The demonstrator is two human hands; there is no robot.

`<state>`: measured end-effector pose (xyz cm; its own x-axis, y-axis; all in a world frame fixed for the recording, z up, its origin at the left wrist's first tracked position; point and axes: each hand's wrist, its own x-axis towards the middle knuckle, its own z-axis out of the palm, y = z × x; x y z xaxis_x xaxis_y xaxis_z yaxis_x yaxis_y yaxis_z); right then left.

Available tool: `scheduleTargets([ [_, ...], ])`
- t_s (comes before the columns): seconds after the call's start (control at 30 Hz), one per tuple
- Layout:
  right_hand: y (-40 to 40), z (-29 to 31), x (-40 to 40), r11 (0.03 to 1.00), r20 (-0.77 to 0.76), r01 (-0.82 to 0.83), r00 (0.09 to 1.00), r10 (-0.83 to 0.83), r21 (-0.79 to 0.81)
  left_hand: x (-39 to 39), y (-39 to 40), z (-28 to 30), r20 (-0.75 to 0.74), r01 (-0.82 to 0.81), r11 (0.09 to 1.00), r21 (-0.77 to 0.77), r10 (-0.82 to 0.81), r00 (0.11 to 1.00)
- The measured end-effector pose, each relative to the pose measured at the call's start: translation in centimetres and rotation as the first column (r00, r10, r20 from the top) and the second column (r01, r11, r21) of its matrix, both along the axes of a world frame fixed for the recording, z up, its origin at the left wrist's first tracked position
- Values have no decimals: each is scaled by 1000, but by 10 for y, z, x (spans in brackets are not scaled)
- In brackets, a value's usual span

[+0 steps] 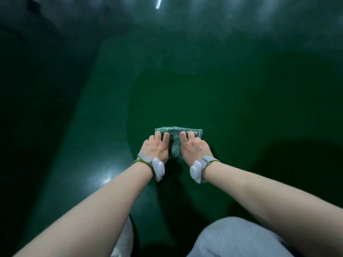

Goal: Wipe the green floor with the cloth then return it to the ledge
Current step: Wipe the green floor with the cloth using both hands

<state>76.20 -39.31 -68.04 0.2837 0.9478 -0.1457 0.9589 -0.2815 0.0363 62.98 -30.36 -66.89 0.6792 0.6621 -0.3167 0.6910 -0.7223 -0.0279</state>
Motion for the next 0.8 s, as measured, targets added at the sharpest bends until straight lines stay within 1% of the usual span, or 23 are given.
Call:
scheduleTargets([
  [0.27,6,-3,-19,985,15,-170,985,171,-21,-41,-10,-6,-28,-22,998,62,24,999],
  [0.43,35,-6,-26,973,0,-232,973,232,7,-52,11,-10,-54,-69,990,119,76,996],
  [0.53,65,-4,-34,977,-12,-209,978,210,31,-54,37,-14,-96,-81,983,166,98,991],
  [0.63,98,-6,-39,987,-31,-153,987,155,55,-48,68,-18,-98,-86,976,198,107,989],
  [0.7,118,-10,-38,991,-61,-110,992,115,72,-41,92,-18,-93,-95,981,170,112,989],
  [0.8,154,-16,-29,992,-91,-72,993,81,101,-27,137,-6,-136,-115,992,49,121,983],
])
